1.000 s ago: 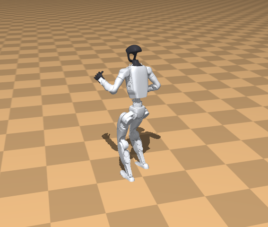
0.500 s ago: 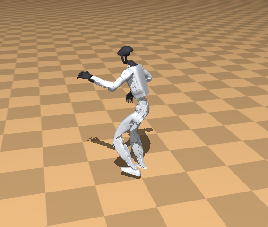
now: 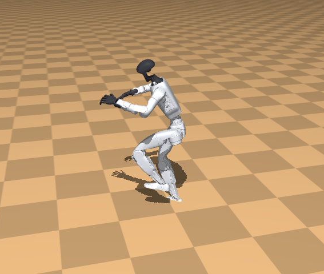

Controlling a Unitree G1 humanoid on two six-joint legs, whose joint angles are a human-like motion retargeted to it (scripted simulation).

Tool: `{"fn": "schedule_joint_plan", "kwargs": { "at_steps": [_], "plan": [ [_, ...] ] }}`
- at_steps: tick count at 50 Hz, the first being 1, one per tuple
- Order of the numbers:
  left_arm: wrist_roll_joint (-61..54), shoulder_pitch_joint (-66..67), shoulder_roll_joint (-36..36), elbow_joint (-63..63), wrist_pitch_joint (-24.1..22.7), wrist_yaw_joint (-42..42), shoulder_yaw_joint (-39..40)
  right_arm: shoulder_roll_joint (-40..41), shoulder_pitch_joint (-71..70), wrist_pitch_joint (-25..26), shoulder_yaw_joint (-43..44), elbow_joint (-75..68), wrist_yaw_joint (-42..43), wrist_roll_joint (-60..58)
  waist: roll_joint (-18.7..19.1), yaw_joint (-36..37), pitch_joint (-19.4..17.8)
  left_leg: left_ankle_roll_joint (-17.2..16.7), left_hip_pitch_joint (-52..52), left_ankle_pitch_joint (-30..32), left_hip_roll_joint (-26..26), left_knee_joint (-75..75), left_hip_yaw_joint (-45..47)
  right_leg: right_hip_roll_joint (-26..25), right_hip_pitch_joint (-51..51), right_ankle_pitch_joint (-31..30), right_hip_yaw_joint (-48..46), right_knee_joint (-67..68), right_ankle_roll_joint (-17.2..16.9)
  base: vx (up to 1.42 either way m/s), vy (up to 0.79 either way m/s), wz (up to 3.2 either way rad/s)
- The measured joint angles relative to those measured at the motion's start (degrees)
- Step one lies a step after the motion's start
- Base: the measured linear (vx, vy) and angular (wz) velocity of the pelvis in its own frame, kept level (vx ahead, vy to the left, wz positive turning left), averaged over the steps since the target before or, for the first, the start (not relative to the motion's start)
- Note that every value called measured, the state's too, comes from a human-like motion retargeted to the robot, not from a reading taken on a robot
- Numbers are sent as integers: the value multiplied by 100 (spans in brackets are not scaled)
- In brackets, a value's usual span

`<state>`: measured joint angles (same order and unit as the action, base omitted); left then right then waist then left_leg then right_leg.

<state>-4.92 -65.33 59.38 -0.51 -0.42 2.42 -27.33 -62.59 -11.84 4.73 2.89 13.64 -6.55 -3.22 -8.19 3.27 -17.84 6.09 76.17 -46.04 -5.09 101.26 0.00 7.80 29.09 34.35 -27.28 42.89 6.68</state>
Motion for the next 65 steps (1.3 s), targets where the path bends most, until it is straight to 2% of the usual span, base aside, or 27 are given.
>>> {"fn": "schedule_joint_plan", "kwargs": {
  "at_steps": [6,10,13,15,18,20,22,25,28,30,35,40,45,47,55,58,60,65],
  "plan": [
    [-5,519,117,581,-123,-21,173,-774,-854,-65,-35,-109,326,12,-172,239,72,3,153,93,-147,-17,22,35,19,-207,2,-22,-9,9,9,30],
    [138,1445,422,839,-151,-94,841,-1189,-1425,-112,-229,-416,476,29,-267,451,137,101,74,-28,-247,-127,27,12,-14,-521,107,-95,-75,14,11,26],
    [237,2567,684,832,-158,-103,1757,-1351,-1861,-107,-553,-704,460,23,-285,549,205,248,-155,-227,-393,-307,29,-6,19,-1057,531,-12,-372,16,14,41],
    [346,3088,732,938,-141,-56,2145,-1361,-2203,-68,-873,-894,403,-3,-275,575,286,330,-353,-284,-445,-519,33,-19,76,-1639,717,49,-604,15,13,37],
    [564,3507,648,1212,-78,-20,2339,-1156,-2769,37,-1472,-1252,351,-105,-213,487,446,395,-732,-204,-574,-1034,-27,-449,280,-1975,1497,-87,-1217,13,10,49],
    [693,3658,569,1342,-39,-53,2402,-914,-3102,102,-1798,-1516,400,-186,-134,471,550,432,-1045,-140,-539,-1490,-58,-474,379,-2207,1569,42,-1334,11,7,11],
    [782,3726,477,1439,-16,-185,2444,-591,-3367,144,-2044,-1778,540,-288,-21,441,620,464,-1422,-66,-479,-2030,-54,-351,525,-2329,1474,463,-1279,9,5,-4],
    [817,3735,338,1544,-20,-475,2520,-11,-3747,105,-2369,-2144,906,-385,169,318,641,476,-2078,101,-454,-2919,22,36,817,-2075,1291,1619,-915,6,3,0],
    [765,3609,333,1538,-101,-943,2642,556,-4141,-76,-2640,-2393,1435,-445,393,78,570,414,-2713,335,-503,-3741,112,430,1330,-1458,1406,3442,-381,1,0,9],
    [750,3470,425,1430,-131,-1332,2728,925,-4446,-214,-2811,-2535,1808,-484,556,-183,534,325,-3072,539,-562,-4294,135,462,1764,-1040,1670,4563,-166,3,-1,44],
    [573,3058,826,967,-171,-2190,2840,1607,-5059,-445,-3090,-2752,2415,-559,1084,-804,632,-81,-3625,1230,-433,-5719,21,-206,3085,-222,2175,6494,-148,4,-4,48],
    [381,2802,1079,637,-197,-2679,2868,1840,-5220,-505,-3086,-2642,2624,-619,1547,-1055,650,-305,-3875,1455,-190,-6315,-98,-924,4143,195,2213,7303,-366,5,-5,22],
    [244,2905,959,616,-229,-2885,2983,1934,-5097,-488,-2936,-2498,2687,-614,1695,-1159,613,-301,-3868,1260,-144,-6036,-144,-1329,4609,422,2249,7316,-635,7,-3,16],
    [165,2945,937,651,-249,-2936,3100,1910,-5082,-463,-2823,-2398,2663,-595,1797,-1148,501,-294,-4024,1226,-44,-6146,-214,-1497,4679,324,2199,7069,-703,9,-2,12],
    [12,3641,743,889,-334,-2857,3596,1872,-4675,-376,-2267,-1808,2665,-605,1764,-1139,418,-166,-4035,1031,-217,-5882,-391,-1620,4478,302,2460,6056,-851,12,-3,29],
    [-103,4717,92,756,-370,-2616,4074,1843,-4510,-275,-1957,-1317,2565,-680,1784,-1112,376,-121,-4181,1080,-246,-6165,-546,-1587,4278,324,2497,5542,-738,17,-6,43],
    [-125,5207,-317,648,-335,-2455,4066,1897,-4463,-248,-1852,-1139,2538,-731,1677,-1086,429,-49,-3991,960,-391,-5868,-564,-1503,4164,528,2621,5343,-643,16,-5,56],
    [-81,6294,-1270,280,-154,-1626,4122,2179,-5126,13,-2094,-1158,2103,-748,1647,-1041,549,-36,-3877,1065,-389,-5872,-654,-1482,3756,1565,2674,4473,-53,16,-6,58]
  ]
}}
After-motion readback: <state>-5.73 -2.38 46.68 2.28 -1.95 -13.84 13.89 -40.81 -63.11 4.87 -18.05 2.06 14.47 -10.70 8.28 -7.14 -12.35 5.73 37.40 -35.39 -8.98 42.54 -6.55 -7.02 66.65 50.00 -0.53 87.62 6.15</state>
